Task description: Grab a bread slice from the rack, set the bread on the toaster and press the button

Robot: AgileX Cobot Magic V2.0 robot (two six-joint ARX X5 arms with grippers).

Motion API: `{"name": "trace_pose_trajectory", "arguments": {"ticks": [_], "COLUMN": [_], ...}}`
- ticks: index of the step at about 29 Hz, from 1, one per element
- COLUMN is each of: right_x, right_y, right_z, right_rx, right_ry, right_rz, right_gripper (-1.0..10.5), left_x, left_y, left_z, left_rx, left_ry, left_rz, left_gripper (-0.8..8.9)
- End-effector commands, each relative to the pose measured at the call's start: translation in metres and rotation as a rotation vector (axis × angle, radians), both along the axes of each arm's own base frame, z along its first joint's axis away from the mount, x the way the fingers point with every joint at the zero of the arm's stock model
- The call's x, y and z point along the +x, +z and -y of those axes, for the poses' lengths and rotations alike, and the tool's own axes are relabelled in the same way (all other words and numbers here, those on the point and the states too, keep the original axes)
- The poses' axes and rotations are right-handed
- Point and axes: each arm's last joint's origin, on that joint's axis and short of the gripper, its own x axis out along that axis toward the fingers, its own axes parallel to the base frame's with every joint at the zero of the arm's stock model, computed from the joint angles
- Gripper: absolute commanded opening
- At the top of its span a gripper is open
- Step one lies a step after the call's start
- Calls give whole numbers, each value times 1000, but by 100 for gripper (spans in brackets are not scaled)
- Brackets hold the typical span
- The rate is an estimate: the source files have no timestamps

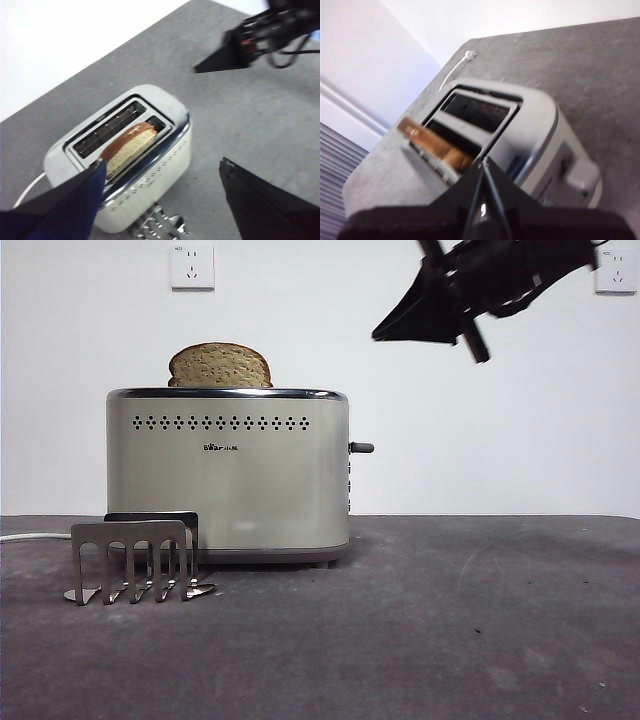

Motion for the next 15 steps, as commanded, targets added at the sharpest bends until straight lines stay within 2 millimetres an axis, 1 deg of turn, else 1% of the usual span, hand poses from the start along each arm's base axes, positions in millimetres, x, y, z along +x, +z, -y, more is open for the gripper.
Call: {"name": "trace_pose_trajectory", "arguments": {"ticks": [1, 3, 7, 15], "right_x": [17, 28, 43, 55], "right_y": [-10, -18, -35, -73], "right_z": [-7, -9, -13, -22], "right_rx": [-6, -15, -26, -71], "right_ry": [-20, -34, -37, -38], "right_rz": [-23, -36, -68, -130], "right_gripper": [-13, -13, -13, -13], "left_x": [-6, -9, -11, -11], "left_y": [3, 4, 4, 4], "left_z": [-2, -2, -2, -2], "left_rx": [-49, -67, -79, -77], "left_ry": [-21, -36, -52, -51], "left_rz": [-23, -28, -33, -35], "left_gripper": [382, 382, 382, 382]}}
